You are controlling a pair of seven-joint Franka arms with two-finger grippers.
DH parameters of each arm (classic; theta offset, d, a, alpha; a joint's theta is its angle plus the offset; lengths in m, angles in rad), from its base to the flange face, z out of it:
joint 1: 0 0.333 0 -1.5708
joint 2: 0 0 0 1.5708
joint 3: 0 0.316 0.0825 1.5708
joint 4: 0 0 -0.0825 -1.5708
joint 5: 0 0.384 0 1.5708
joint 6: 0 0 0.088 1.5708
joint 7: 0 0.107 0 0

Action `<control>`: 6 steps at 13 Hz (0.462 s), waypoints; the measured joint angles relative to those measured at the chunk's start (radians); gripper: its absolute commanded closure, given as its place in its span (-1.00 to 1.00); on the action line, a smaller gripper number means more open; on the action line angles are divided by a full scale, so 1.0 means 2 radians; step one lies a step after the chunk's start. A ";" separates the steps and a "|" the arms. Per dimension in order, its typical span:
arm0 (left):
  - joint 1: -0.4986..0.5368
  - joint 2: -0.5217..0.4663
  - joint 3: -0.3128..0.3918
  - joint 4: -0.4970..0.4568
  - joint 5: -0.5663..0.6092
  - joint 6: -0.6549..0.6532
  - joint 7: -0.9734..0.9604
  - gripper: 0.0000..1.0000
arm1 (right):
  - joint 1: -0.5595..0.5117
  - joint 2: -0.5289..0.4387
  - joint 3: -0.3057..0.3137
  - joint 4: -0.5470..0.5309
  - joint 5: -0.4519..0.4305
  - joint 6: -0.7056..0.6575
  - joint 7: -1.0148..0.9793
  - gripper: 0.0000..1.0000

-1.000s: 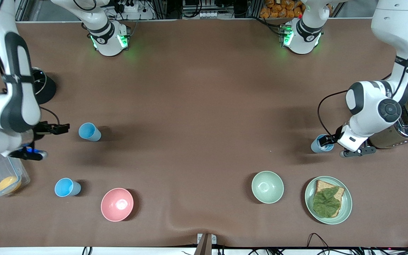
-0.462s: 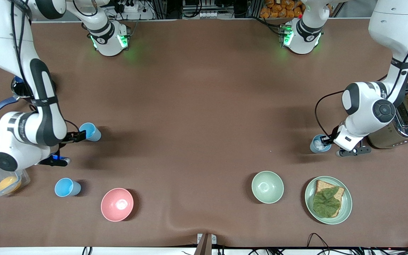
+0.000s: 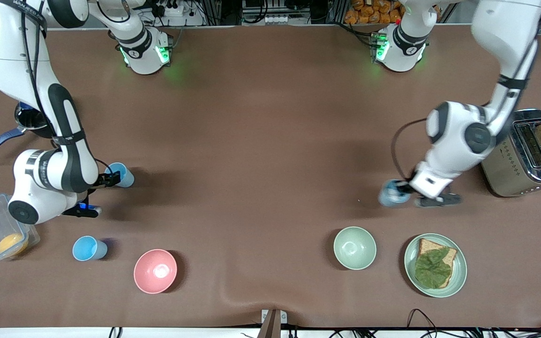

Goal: Stack blue cups with both arms
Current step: 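Carry the blue cup with the left gripper to the table middle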

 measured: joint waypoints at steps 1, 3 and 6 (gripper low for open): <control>-0.023 0.000 -0.018 0.009 0.000 -0.009 -0.046 1.00 | 0.000 0.000 0.000 -0.004 0.000 0.002 0.000 0.71; -0.097 0.008 -0.024 0.034 0.001 -0.032 -0.147 1.00 | 0.000 0.000 0.001 -0.008 0.000 0.002 -0.003 0.84; -0.185 0.051 -0.023 0.075 0.049 -0.040 -0.294 1.00 | 0.000 -0.001 0.002 -0.010 0.001 0.002 -0.010 0.95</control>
